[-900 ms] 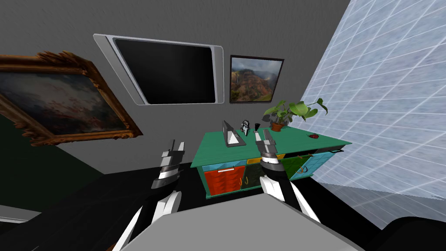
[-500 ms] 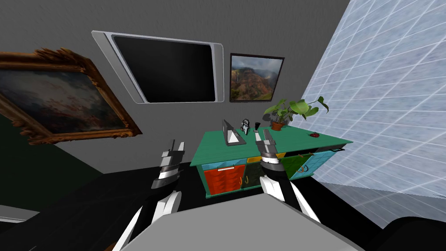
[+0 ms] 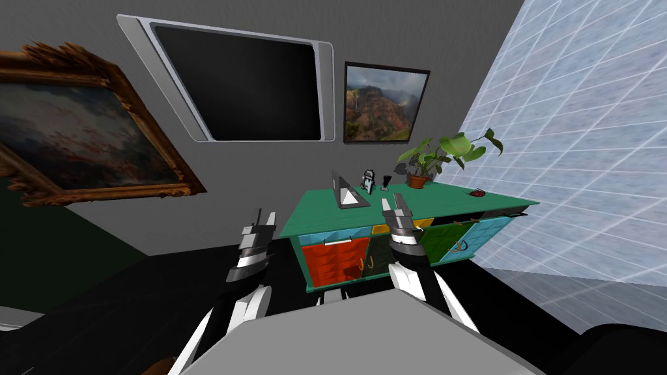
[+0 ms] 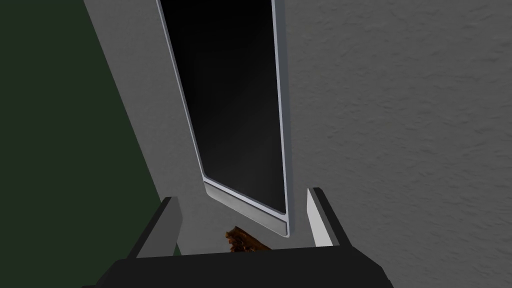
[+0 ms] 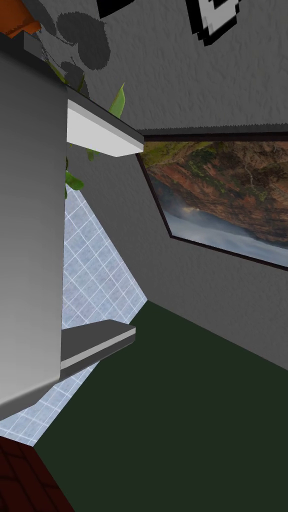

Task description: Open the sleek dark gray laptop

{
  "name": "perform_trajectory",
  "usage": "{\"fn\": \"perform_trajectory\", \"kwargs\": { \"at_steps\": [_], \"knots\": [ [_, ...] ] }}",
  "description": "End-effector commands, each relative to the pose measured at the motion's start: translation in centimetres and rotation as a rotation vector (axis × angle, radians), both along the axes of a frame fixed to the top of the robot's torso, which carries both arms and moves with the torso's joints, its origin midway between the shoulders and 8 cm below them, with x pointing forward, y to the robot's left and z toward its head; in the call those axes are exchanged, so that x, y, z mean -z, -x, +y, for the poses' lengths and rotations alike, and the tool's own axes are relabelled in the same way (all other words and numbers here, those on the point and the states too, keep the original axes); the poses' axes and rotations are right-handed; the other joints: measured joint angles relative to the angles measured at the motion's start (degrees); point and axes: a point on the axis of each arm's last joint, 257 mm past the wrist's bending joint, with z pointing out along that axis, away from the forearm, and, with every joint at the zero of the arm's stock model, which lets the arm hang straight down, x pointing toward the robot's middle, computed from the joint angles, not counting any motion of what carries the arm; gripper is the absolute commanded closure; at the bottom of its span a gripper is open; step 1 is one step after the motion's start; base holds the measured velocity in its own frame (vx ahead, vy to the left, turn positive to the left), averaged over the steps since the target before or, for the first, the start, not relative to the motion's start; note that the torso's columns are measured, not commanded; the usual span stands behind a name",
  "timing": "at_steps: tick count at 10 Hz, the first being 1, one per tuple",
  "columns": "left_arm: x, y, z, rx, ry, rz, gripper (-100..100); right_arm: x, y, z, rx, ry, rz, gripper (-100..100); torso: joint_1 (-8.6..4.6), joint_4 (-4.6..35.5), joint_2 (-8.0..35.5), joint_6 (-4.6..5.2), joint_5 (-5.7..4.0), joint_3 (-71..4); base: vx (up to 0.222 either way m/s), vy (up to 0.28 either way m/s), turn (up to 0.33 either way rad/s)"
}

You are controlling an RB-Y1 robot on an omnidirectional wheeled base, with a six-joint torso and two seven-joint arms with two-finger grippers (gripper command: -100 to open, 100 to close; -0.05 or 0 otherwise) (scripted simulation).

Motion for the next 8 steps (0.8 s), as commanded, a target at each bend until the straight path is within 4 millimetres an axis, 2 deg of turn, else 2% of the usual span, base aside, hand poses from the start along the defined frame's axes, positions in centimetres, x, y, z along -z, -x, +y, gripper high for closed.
{"fn": "perform_trajectory", "kwargs": {
  "at_steps": [1, 3, 4, 8],
  "knots": [
    [0.0, 0.0, 0.0, 0.0, 0.0, 0.0, 0, 0.4, -0.3, 0.3, -0.011, 0.047, 0.024, -100, 0.0, 4.23, 4.23, 0.0, 0.0, -8.46, 0.004, 0.013, 0.014],
    [0.0, 0.0, 0.0, 0.0, 0.0, 0.001, 0, 1.5, -0.8, 0.2, -0.012, 0.107, 0.068, -100, 0.06, 6.68, 6.7, 0.0, 0.02, -13.52, -0.001, 0.032, 0.017],
    [0.0, 0.0, 0.0, 0.0, 0.0, 0.001, 0, 1.5, -0.9, 0.4, -0.018, 0.12, 0.07, -100, 0.07, 6.84, 6.85, 0.0, 0.02, -13.78, -0.005, 0.031, 0.005],
    [0.0, 0.0, 0.0, 0.0, 0.0, 0.001, 0, 3.8, -1.9, -0.4, -0.005, 0.244, 0.166, -100, -0.01, 6.91, 6.9, 0.0, 0.0, -13.84, -0.002, 0.036, 0.019]
  ]
}}
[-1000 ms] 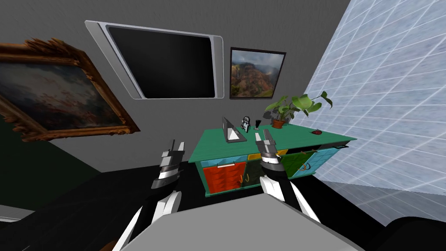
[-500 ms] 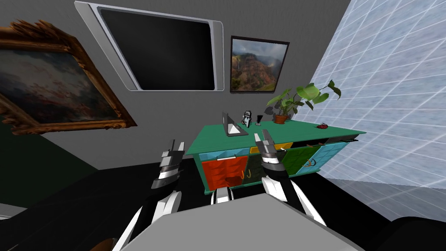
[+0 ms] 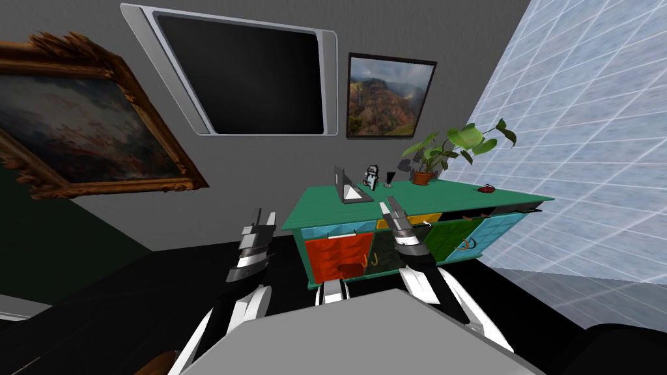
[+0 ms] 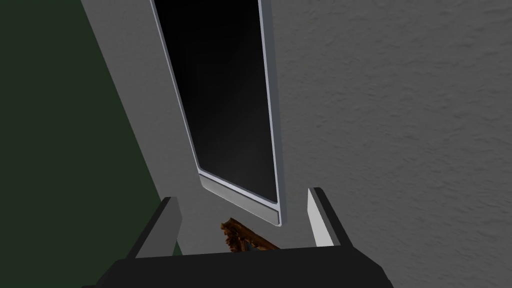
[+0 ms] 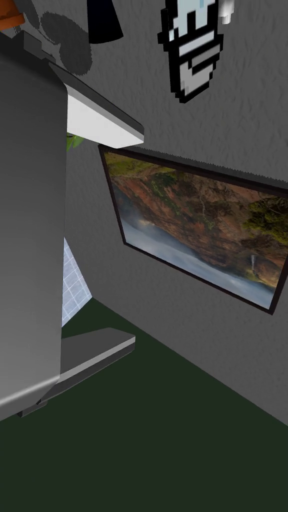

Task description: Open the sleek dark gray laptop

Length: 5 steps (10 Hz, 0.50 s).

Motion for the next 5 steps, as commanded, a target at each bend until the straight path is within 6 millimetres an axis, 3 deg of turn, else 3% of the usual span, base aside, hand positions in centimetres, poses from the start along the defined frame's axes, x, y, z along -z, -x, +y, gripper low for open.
{"fn": "perform_trajectory", "kwargs": {
  "at_steps": [1, 5],
  "knots": [
    [0.0, 0.0, 0.0, 0.0, 0.0, 0.0, 0, 1.9, -0.7, -0.9, 0.022, 0.091, 0.073, -100, 0.02, 0.0, -0.01, -0.01, 0.0, -0.01, 0.003, 0.057, 0.041],
    [0.0, 0.0, 0.0, 0.0, 0.0, 0.0, 0, 3.7, -1.4, -2.1, 0.045, 0.197, 0.147, -100, 0.04, 0.0, 0.02, 0.0, 0.0, 0.01, -0.002, 0.053, 0.023]
  ]
}}
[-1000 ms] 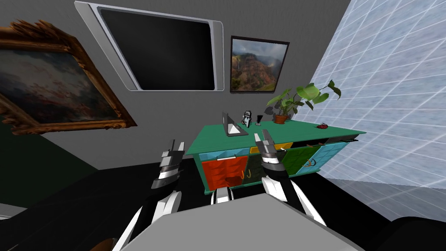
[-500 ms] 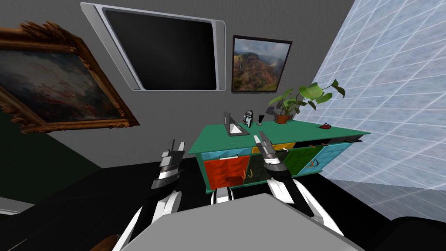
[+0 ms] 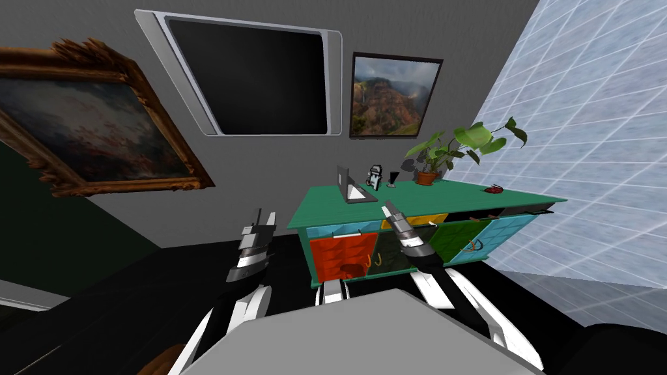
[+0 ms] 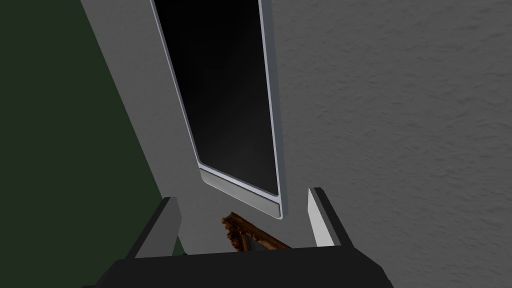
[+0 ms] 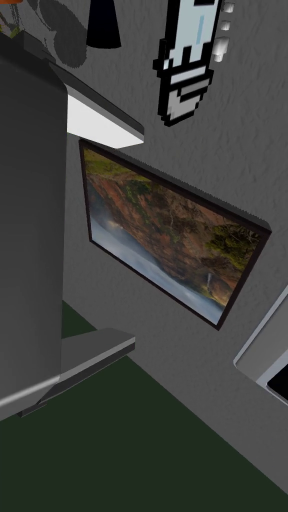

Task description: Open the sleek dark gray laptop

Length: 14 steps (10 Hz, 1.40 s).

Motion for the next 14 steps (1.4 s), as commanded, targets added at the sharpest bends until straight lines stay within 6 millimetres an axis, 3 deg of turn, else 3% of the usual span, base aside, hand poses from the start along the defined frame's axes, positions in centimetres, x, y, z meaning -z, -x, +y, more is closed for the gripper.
{"fn": "perform_trajectory", "kwargs": {
  "at_steps": [1, 3, 5, 6, 8, 9, 11, 12, 13, 14],
  "knots": [
    [0.0, 0.0, 0.0, 0.0, 0.0, 0.0, 0, 1.3, -0.6, -1.2, 0.025, 0.086, 0.06, -100, -0.01, 0.0, -0.02, 0.0, 0.01, -0.02, 0.003, 0.064, 0.03],
    [0.0, 0.0, 0.0, 0.0, 0.0, 0.0, 0, 2.2, -0.8, -2.1, 0.042, 0.142, 0.097, -100, 0.05, -0.01, -0.02, 0.0, 0.02, -0.02, -0.002, 0.072, 0.03],
    [0.0, 0.0, 0.0, 0.0, 0.0, 0.0, 0, 3.8, -1.2, -4.3, 0.09, 0.239, 0.167, -100, -0.07, -0.01, -0.03, 0.0, -0.02, -0.02, 0.005, 0.07, 0.039],
    [0.0, 0.0, 0.0, 0.0, 0.0, 0.0, 0, 3.7, -1.2, -4.2, 0.083, 0.252, 0.168, -100, 0.02, -0.01, -0.04, 0.0, 0.0, -0.03, -0.002, 0.065, 0.015],
    [0.0, 0.0, 0.0, 0.0, 0.0, 0.0, 0, 5.1, -1.5, -6.8, 0.138, 0.349, 0.236, -100, -0.05, 0.0, 0.01, 0.0, -0.01, 0.0, -0.006, 0.072, 0.048],
    [0.0, 0.0, 0.0, 0.0, 0.0, 0.0, 0, 5.0, -1.6, -6.7, 0.129, 0.366, 0.237, -100, 0.02, 0.0, -0.01, 0.0, 0.01, -0.01, 0.001, 0.07, 0.011],
    [0.0, 0.0, 0.0, 0.0, 0.0, 0.0, 0, 6.0, -1.7, -9.6, 0.186, 0.466, 0.301, -100, -0.01, -0.01, -0.03, 0.0, 0.0, -0.02, 0.004, 0.087, 0.048],
    [0.0, 0.0, 0.0, 0.0, 0.0, 0.0, 0, 5.9, -1.8, -9.4, 0.176, 0.485, 0.301, -100, 0.04, -0.01, -0.05, 0.0, 0.02, -0.03, 0.004, 0.067, 0.011],
    [0.0, 0.0, 0.0, 0.0, 0.0, 0.0, 0, 6.2, -1.9, -10.9, 0.205, 0.537, 0.331, -100, -0.07, -0.01, -0.03, 0.0, -0.01, -0.02, -0.005, 0.06, 0.034],
    [0.0, 0.0, 0.0, 0.0, 0.0, 0.0, 0, 6.1, -2.0, -10.8, 0.2, 0.547, 0.331, -100, -0.09, 0.0, 0.0, 0.0, -0.03, 0.0, -0.004, 0.044, 0.016]
  ]
}}
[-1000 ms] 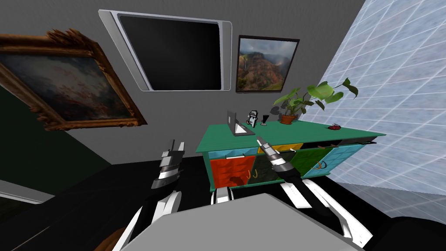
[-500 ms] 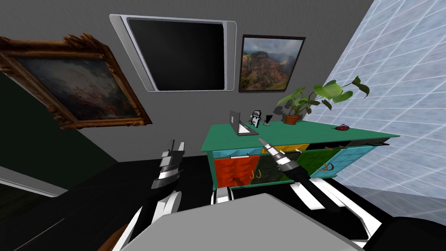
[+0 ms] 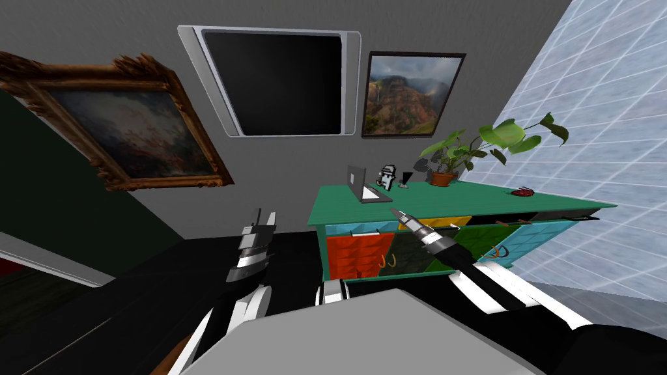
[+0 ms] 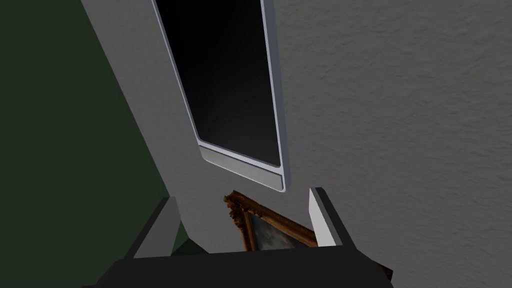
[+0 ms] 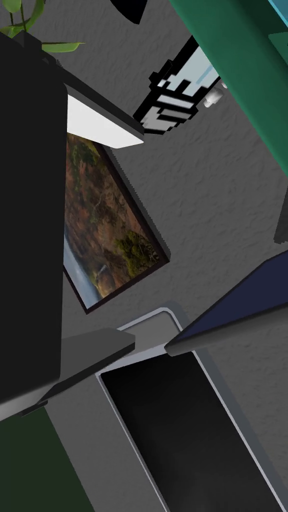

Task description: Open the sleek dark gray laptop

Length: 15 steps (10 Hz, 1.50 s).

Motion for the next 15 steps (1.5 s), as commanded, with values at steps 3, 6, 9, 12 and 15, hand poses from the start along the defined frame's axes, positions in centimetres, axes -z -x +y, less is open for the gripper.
{"fn": "perform_trajectory", "kwargs": {
  "at_steps": [3, 6, 9, 12, 15],
  "knots": [
    [0.0, 0.0, 0.0, 0.0, 0.0, 0.0, 0, 0.3, -0.5, -3.7, 0.056, 0.161, 0.074, -100, 0.09, 0.0, -0.02, 0.01, 0.03, -0.01, -0.003, 0.056, 0.031],
    [0.0, 0.0, 0.0, 0.0, 0.0, 0.0, 0, 0.2, -0.8, -5.1, 0.073, 0.234, 0.102, -100, 0.11, -0.01, -0.04, 0.0, 0.03, -0.02, 0.003, 0.059, 0.022],
    [0.0, 0.0, 0.0, 0.0, 0.0, 0.0, 0, -0.3, -1.2, -8.3, 0.124, 0.359, 0.149, -100, 0.04, 0.0, -0.02, 0.01, 0.02, -0.01, 0.003, 0.062, 0.027],
    [0.0, 0.0, 0.0, 0.0, 0.0, 0.0, 0, -1.0, -1.8, -9.7, 0.137, 0.439, 0.171, -100, 0.07, 0.0, 0.0, 0.0, 0.03, -0.01, 0.001, 0.05, 0.029],
    [0.0, 0.0, 0.0, 0.0, 0.0, 0.0, 0, -2.3, -2.4, -12.8, 0.191, 0.563, 0.207, -100, 0.09, -0.01, -0.03, 0.01, 0.03, -0.02, 0.006, 0.06, 0.029]
  ]
}}
